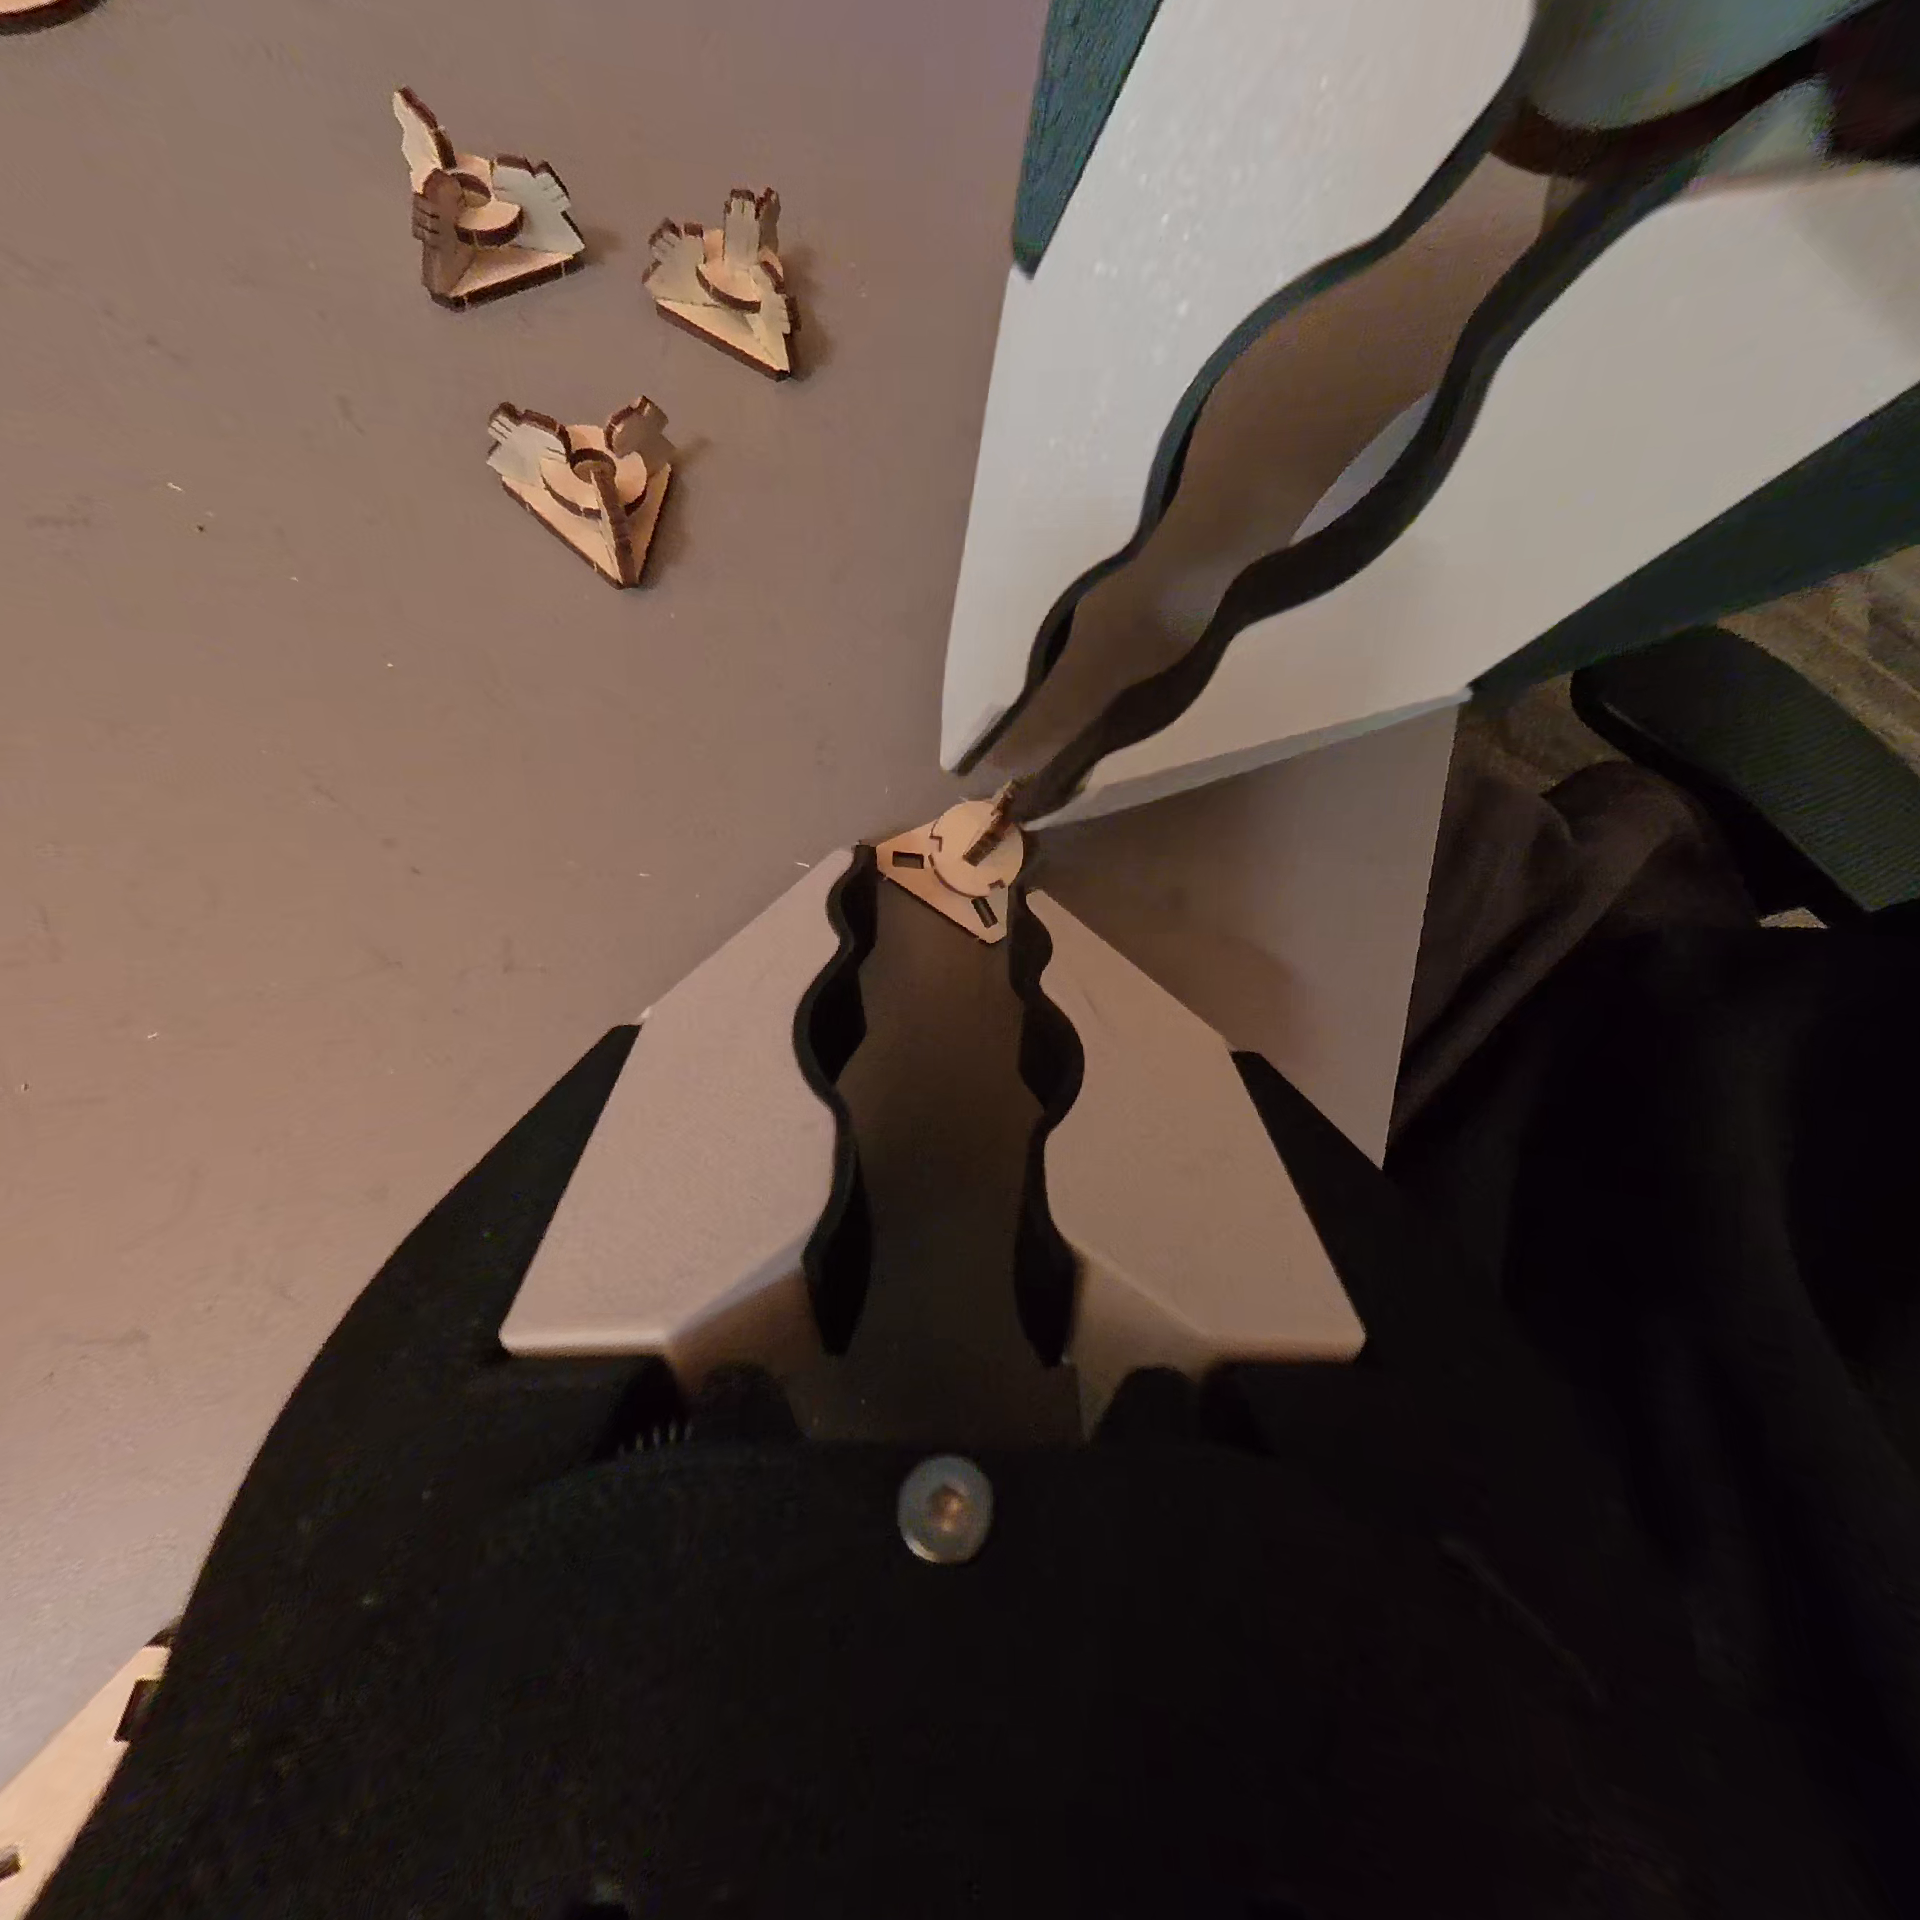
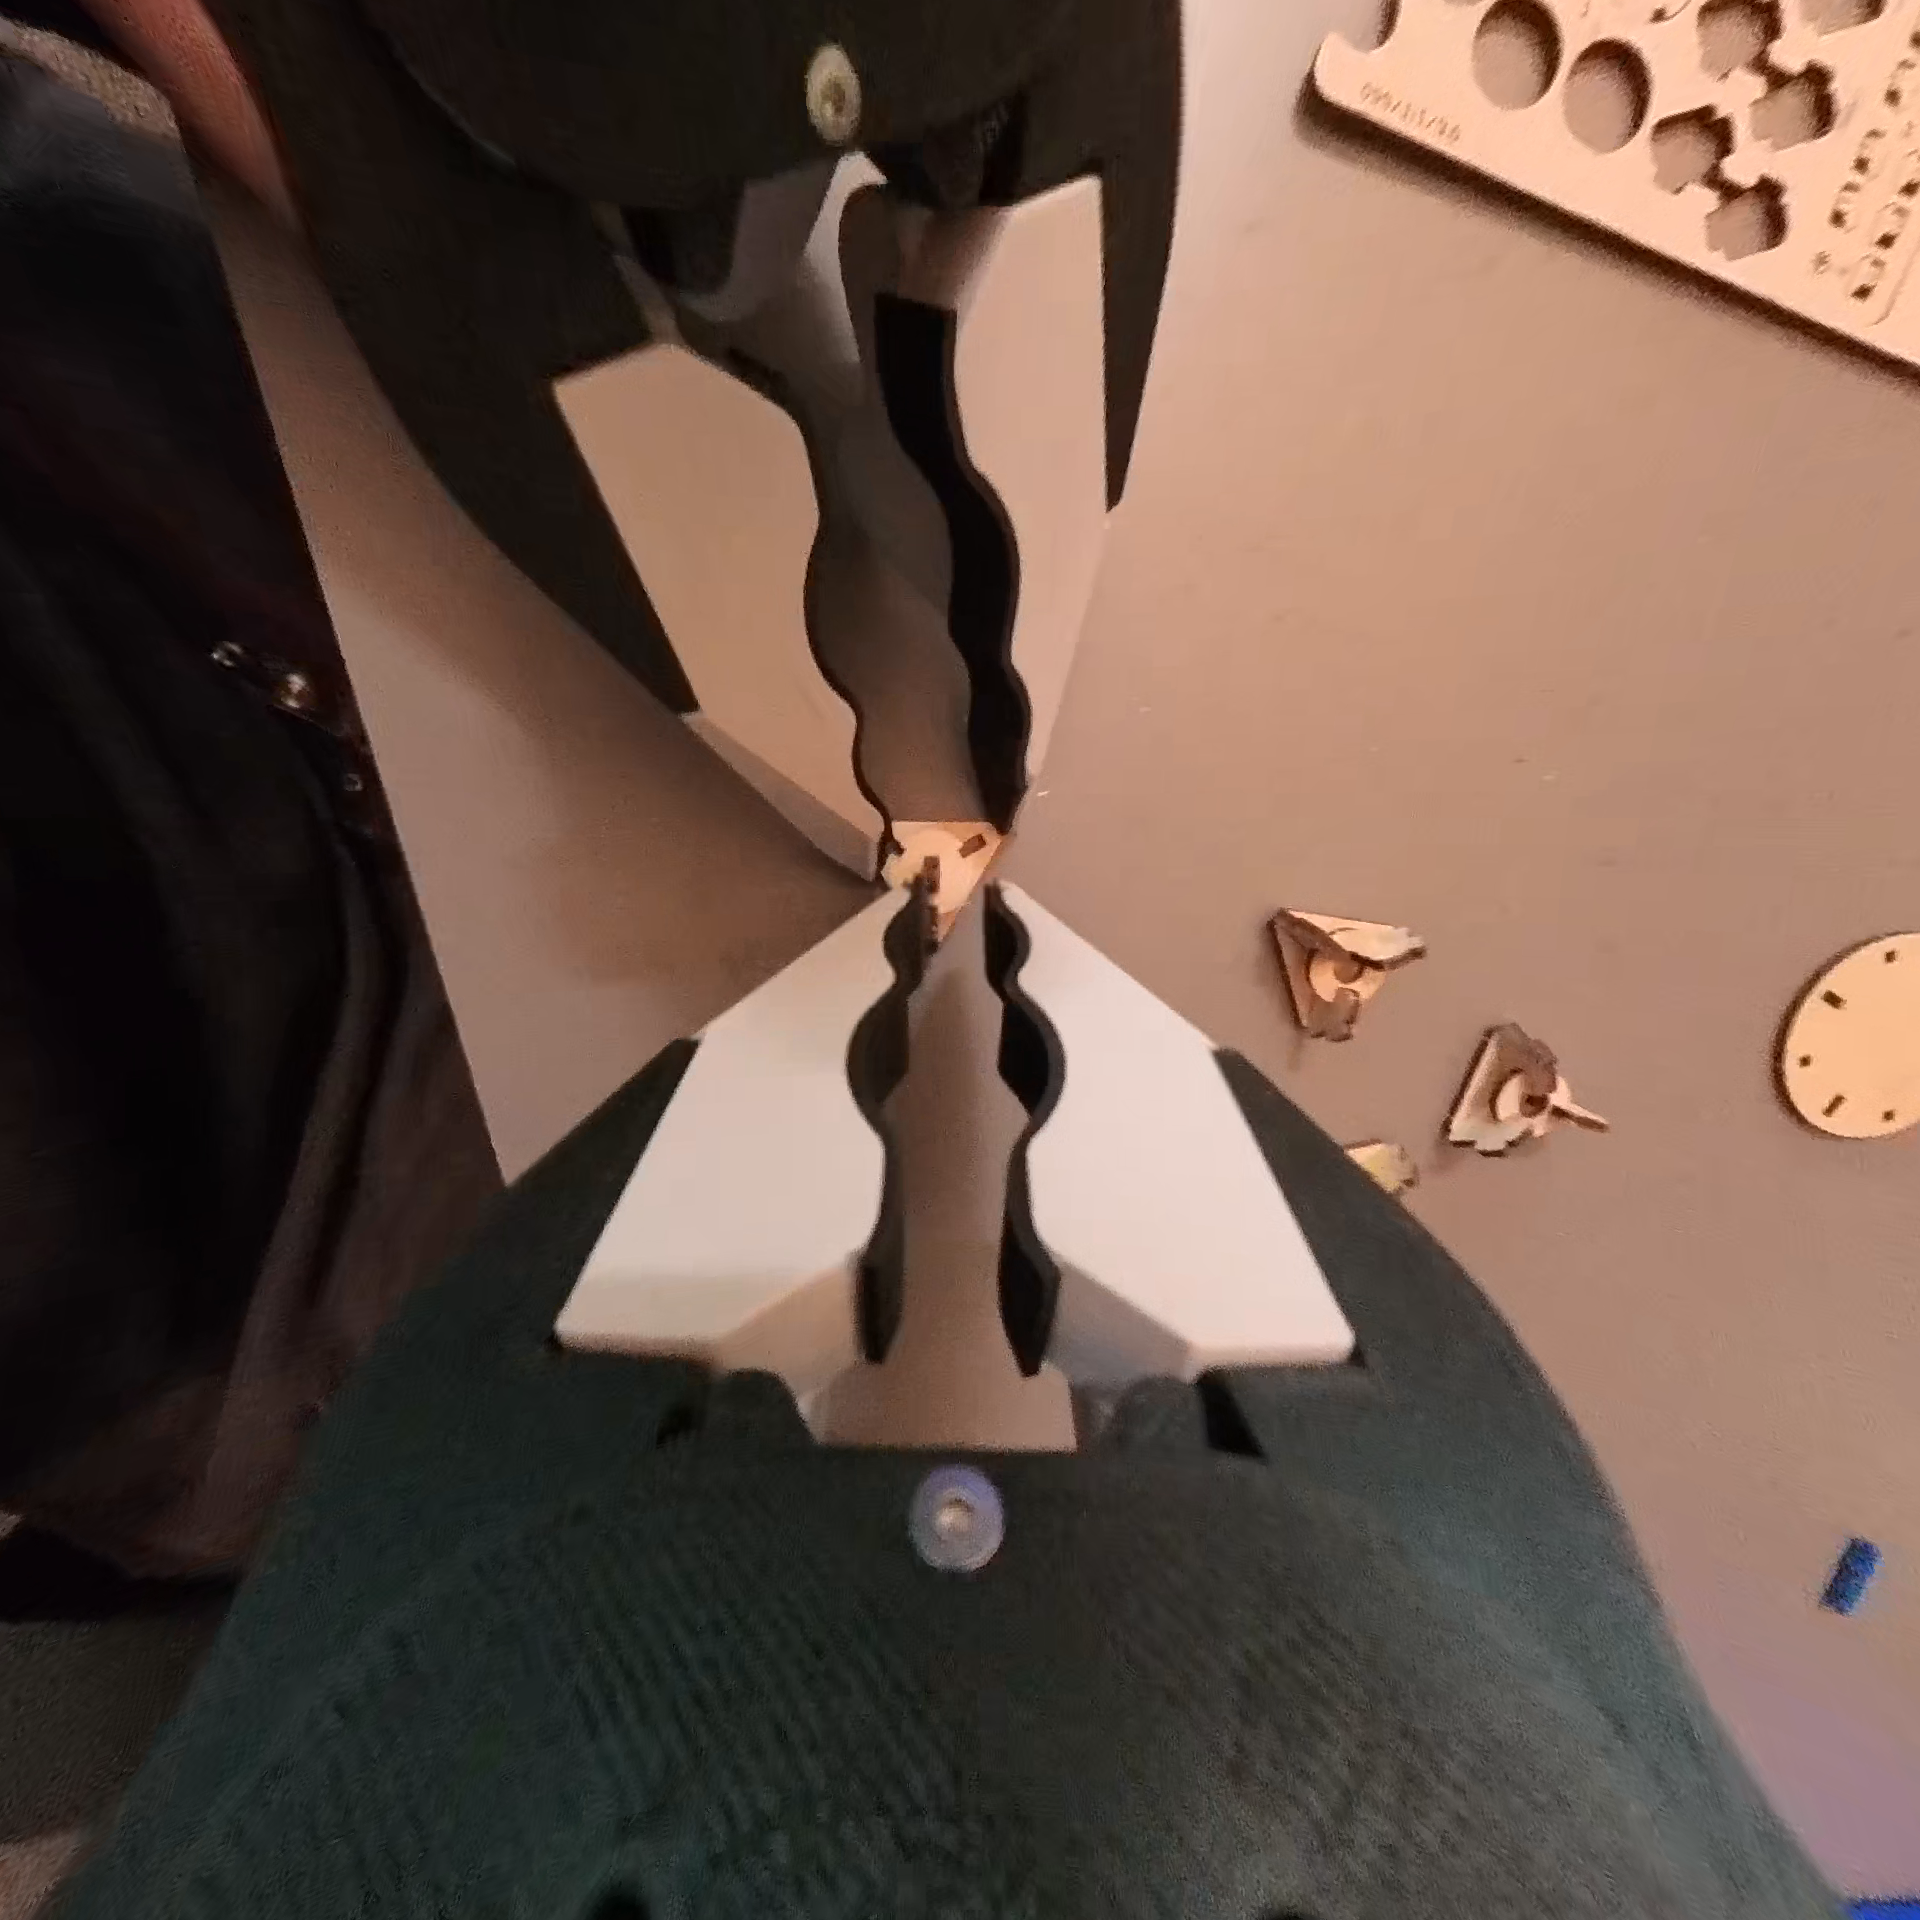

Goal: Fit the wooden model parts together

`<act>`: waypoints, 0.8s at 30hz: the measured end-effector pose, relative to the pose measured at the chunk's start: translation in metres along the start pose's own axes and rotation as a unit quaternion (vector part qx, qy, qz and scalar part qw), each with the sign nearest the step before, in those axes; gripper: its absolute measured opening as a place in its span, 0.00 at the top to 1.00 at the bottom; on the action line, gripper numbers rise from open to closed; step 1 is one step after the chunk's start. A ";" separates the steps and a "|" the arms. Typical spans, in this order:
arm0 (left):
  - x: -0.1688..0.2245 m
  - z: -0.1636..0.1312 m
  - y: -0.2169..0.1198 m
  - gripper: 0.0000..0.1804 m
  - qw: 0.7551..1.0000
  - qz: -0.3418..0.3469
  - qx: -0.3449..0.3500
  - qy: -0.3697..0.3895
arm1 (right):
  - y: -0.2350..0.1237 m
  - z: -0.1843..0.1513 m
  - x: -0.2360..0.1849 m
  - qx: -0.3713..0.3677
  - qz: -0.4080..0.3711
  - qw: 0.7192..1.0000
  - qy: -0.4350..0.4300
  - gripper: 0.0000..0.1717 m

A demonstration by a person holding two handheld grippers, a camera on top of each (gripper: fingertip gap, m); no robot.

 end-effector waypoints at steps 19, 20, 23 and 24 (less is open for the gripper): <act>-0.001 0.000 -0.001 0.87 1.000 -0.003 0.002 -0.007 | 0.012 -0.005 -0.004 0.002 0.016 1.000 0.013 0.96; -0.001 0.000 0.000 0.87 1.000 -0.002 0.002 -0.005 | 0.009 -0.006 -0.002 -0.006 -0.001 1.000 0.004 0.96; -0.001 0.000 0.000 0.87 1.000 -0.001 0.001 -0.005 | -0.005 0.002 -0.001 0.022 -0.001 1.000 0.014 0.96; -0.001 0.000 0.000 0.87 1.000 -0.002 0.001 -0.006 | -0.007 0.002 0.001 0.025 -0.003 1.000 0.018 0.96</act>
Point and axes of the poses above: each gripper's, where its closed fingertips meet, y out along the fingers, z out of its top, x = y × z across the jaws, the point moved 2 cm from there along -y, back along the fingers, and after that the axes turned 4 degrees about -x, right-handed, at the moved point
